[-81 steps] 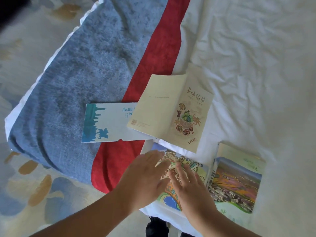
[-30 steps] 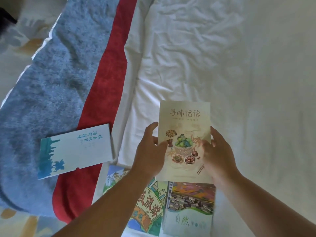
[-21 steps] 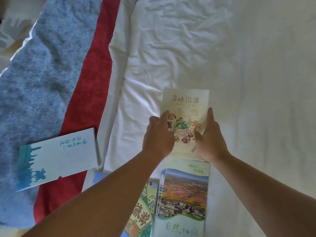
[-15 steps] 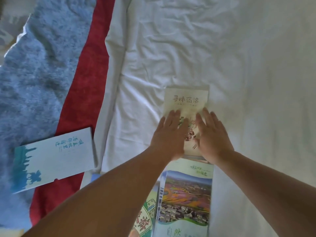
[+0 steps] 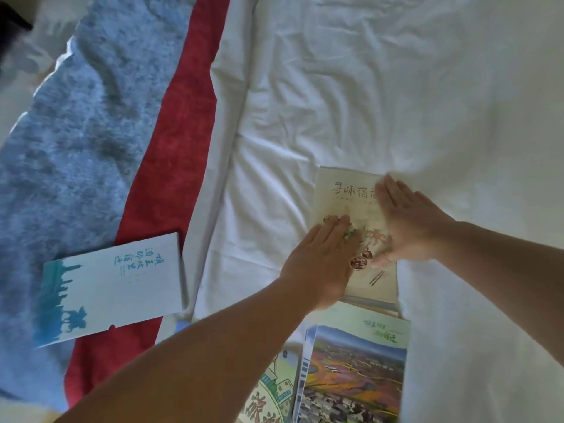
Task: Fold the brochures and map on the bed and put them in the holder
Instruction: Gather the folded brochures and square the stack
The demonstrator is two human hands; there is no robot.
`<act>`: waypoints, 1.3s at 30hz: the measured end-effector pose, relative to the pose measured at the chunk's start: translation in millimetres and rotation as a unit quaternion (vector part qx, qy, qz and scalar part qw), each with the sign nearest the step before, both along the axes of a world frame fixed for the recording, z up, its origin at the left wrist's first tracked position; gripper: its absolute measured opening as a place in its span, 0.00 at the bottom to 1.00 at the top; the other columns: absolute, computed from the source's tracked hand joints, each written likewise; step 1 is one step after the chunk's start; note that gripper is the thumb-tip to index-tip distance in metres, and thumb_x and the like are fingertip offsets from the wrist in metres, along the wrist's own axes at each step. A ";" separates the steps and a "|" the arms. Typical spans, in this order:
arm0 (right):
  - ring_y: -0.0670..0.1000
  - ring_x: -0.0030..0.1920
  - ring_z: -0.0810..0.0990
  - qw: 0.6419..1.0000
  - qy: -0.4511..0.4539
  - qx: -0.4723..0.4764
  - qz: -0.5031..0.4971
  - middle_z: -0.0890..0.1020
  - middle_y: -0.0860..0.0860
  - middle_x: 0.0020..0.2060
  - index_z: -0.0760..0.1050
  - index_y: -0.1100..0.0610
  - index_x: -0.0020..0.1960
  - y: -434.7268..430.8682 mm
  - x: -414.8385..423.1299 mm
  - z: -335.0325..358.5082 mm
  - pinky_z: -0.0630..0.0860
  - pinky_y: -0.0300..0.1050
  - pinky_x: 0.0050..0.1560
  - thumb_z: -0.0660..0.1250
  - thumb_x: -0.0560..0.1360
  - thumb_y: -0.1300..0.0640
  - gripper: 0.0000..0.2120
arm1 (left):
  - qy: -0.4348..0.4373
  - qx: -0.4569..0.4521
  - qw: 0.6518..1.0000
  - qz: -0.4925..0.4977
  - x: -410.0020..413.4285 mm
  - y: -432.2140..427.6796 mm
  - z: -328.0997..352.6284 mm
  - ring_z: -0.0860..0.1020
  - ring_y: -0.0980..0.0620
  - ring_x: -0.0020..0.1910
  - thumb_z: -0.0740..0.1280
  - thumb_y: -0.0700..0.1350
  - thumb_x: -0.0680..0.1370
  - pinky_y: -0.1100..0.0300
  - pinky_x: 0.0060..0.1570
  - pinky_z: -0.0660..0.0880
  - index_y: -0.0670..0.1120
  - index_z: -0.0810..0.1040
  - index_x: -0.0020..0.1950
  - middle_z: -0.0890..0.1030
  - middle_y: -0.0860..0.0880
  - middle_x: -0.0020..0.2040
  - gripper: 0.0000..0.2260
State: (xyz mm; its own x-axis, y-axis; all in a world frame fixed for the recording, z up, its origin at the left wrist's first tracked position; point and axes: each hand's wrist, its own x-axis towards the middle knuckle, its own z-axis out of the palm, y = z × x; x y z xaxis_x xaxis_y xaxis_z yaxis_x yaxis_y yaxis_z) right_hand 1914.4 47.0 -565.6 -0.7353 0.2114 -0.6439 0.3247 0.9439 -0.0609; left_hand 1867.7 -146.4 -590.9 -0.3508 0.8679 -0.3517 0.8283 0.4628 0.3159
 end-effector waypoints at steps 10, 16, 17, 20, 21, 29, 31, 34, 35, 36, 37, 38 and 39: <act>0.56 0.78 0.34 0.999 -0.024 0.027 0.009 0.29 0.57 0.76 0.24 0.61 0.74 -2.0 2.7 -1.0 0.44 0.54 0.78 0.73 0.59 0.29 0.73 | 0.073 -0.034 0.993 -0.081 -25.3 -8.0 -7.4 0.40 0.47 0.79 0.51 0.56 0.83 0.45 0.76 0.41 0.51 0.44 0.80 0.42 0.47 0.80 0.28; 0.58 0.78 0.36 0.998 -0.039 0.049 0.017 0.28 0.60 0.74 0.19 0.63 0.71 -8.2 -2.1 0.2 0.46 0.55 0.77 0.70 0.57 0.25 0.75 | 0.032 -0.066 0.995 -0.067 -22.5 -76.6 22.6 0.41 0.51 0.79 0.53 0.48 0.84 0.47 0.76 0.36 0.53 0.48 0.80 0.45 0.52 0.80 0.25; 0.58 0.78 0.37 0.998 -0.035 0.055 0.017 0.28 0.60 0.74 0.18 0.63 0.70 -6.4 -1.8 -1.5 0.47 0.55 0.77 0.69 0.56 0.24 0.76 | 0.028 -0.063 0.996 -0.056 -21.7 -81.5 28.0 0.40 0.51 0.79 0.52 0.50 0.84 0.48 0.75 0.35 0.53 0.50 0.80 0.46 0.51 0.80 0.24; 0.58 0.78 0.40 0.998 -0.021 0.056 0.011 0.27 0.58 0.73 0.13 0.60 0.66 0.0 -1.0 -11.6 0.53 0.56 0.76 0.69 0.52 0.22 0.78 | 0.021 -0.019 1.000 0.007 -27.3 -107.7 47.5 0.43 0.50 0.79 0.53 0.51 0.84 0.51 0.76 0.37 0.53 0.54 0.79 0.48 0.48 0.80 0.23; 0.58 0.78 0.41 0.998 -0.017 0.057 0.008 0.27 0.57 0.73 0.12 0.59 0.65 2.8 0.5 -16.9 0.54 0.56 0.76 0.69 0.49 0.22 0.80 | 0.026 0.004 0.999 0.039 -32.8 -121.7 54.0 0.45 0.49 0.79 0.54 0.51 0.83 0.52 0.76 0.40 0.52 0.55 0.79 0.50 0.47 0.80 0.24; 0.68 0.67 0.64 0.999 0.033 0.012 0.040 0.56 0.59 0.76 0.40 0.55 0.79 21.5 26.1 -66.4 0.72 0.70 0.60 0.81 0.33 0.36 0.84 | 0.102 -0.188 0.945 0.247 -67.8 -273.6 56.4 0.42 0.48 0.79 0.56 0.57 0.81 0.51 0.77 0.45 0.50 0.43 0.80 0.43 0.45 0.80 0.33; 0.69 0.66 0.68 0.995 0.031 0.012 0.091 0.57 0.61 0.76 0.44 0.53 0.80 15.8 33.0 -68.8 0.75 0.69 0.57 0.80 0.38 0.35 0.79 | 0.101 -0.213 0.946 0.225 -69.3 -292.9 49.3 0.41 0.46 0.79 0.58 0.62 0.79 0.47 0.76 0.47 0.51 0.39 0.79 0.39 0.44 0.80 0.38; 0.69 0.71 0.65 0.994 0.031 0.007 0.104 0.54 0.61 0.77 0.41 0.47 0.80 5.0 35.7 -63.8 0.73 0.69 0.61 0.75 0.42 0.27 0.76 | 0.113 -0.217 0.949 0.201 -73.6 -303.1 39.7 0.40 0.45 0.79 0.61 0.65 0.76 0.43 0.75 0.51 0.53 0.37 0.79 0.38 0.43 0.79 0.43; 0.68 0.72 0.64 0.995 0.029 0.006 0.095 0.53 0.61 0.77 0.38 0.46 0.80 -0.8 33.4 -58.2 0.72 0.68 0.63 0.76 0.43 0.26 0.77 | 0.122 -0.218 0.948 0.195 -73.9 -303.7 37.8 0.41 0.45 0.79 0.61 0.65 0.76 0.42 0.75 0.53 0.53 0.38 0.79 0.38 0.43 0.79 0.42; 0.67 0.73 0.62 0.996 0.031 0.009 0.084 0.52 0.61 0.77 0.34 0.44 0.79 -8.4 30.6 -51.3 0.72 0.67 0.64 0.77 0.44 0.28 0.77 | 0.134 -0.218 0.948 0.189 -73.8 -303.6 36.4 0.43 0.44 0.79 0.62 0.64 0.77 0.41 0.74 0.55 0.53 0.39 0.79 0.40 0.42 0.80 0.42; 0.66 0.74 0.60 0.997 0.037 0.015 0.073 0.50 0.60 0.77 0.29 0.43 0.77 -16.7 27.5 -43.0 0.71 0.65 0.65 0.78 0.46 0.29 0.77 | 0.149 -0.216 0.948 0.182 -73.3 -303.2 36.0 0.46 0.43 0.79 0.63 0.62 0.77 0.41 0.72 0.59 0.53 0.42 0.80 0.44 0.40 0.80 0.40; 0.65 0.75 0.59 0.997 0.043 0.023 0.063 0.48 0.58 0.78 0.25 0.42 0.75 -25.9 25.2 -33.9 0.71 0.64 0.66 0.79 0.47 0.30 0.77 | 0.162 -0.212 0.948 0.176 -72.6 -302.5 36.9 0.51 0.41 0.78 0.64 0.60 0.77 0.40 0.70 0.63 0.52 0.47 0.80 0.49 0.38 0.79 0.38; 0.64 0.75 0.58 0.997 0.049 0.033 0.055 0.46 0.56 0.77 0.21 0.41 0.72 -36.0 23.1 -23.8 0.71 0.62 0.67 0.79 0.49 0.31 0.77 | 0.172 -0.204 0.949 0.170 -71.8 -301.6 38.6 0.57 0.38 0.77 0.67 0.56 0.77 0.40 0.67 0.68 0.49 0.54 0.79 0.55 0.35 0.78 0.36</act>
State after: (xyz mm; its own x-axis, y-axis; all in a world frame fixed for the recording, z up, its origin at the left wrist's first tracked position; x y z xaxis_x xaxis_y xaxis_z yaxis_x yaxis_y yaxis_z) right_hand 1937.5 11.0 -589.4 -0.8150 0.1659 -0.5552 0.2154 0.9762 -0.0246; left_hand 1795.9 -448.1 -552.3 -0.7407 0.4998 -0.4489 0.6308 0.7474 -0.2085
